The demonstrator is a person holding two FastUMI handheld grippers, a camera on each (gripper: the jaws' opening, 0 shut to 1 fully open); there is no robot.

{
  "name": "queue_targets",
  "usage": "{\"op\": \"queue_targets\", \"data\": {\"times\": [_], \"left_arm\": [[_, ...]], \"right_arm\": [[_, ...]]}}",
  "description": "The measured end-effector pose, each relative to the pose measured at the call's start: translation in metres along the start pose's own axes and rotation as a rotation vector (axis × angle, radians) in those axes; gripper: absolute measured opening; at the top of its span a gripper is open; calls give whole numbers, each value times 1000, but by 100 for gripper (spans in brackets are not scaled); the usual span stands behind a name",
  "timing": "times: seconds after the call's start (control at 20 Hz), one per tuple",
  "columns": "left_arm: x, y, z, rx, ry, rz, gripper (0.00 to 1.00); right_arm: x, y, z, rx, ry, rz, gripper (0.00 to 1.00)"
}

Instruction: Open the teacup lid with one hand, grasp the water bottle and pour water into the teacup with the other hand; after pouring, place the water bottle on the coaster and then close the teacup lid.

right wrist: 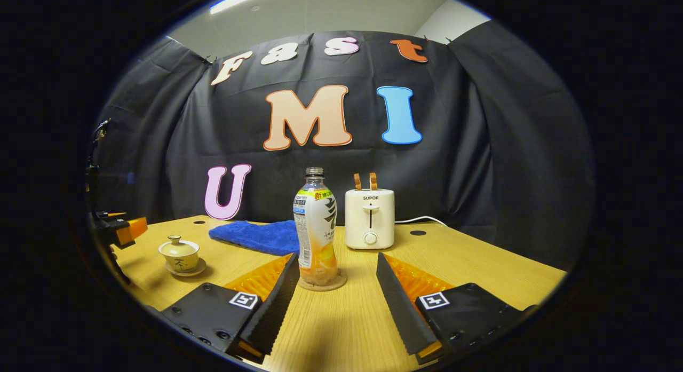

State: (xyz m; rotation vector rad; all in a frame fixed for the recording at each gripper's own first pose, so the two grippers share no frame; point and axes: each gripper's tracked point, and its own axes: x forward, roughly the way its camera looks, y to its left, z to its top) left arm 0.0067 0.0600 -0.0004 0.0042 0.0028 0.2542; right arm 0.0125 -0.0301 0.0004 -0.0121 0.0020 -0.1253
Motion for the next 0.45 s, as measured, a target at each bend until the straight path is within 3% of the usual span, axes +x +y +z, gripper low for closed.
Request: {"op": "queue_targets", "data": {"times": [0.45], "left_arm": [[0, -5, -2, -7, 3, -17, 94]], "right_arm": [[0, -2, 1, 0, 1, -12, 93]]}}
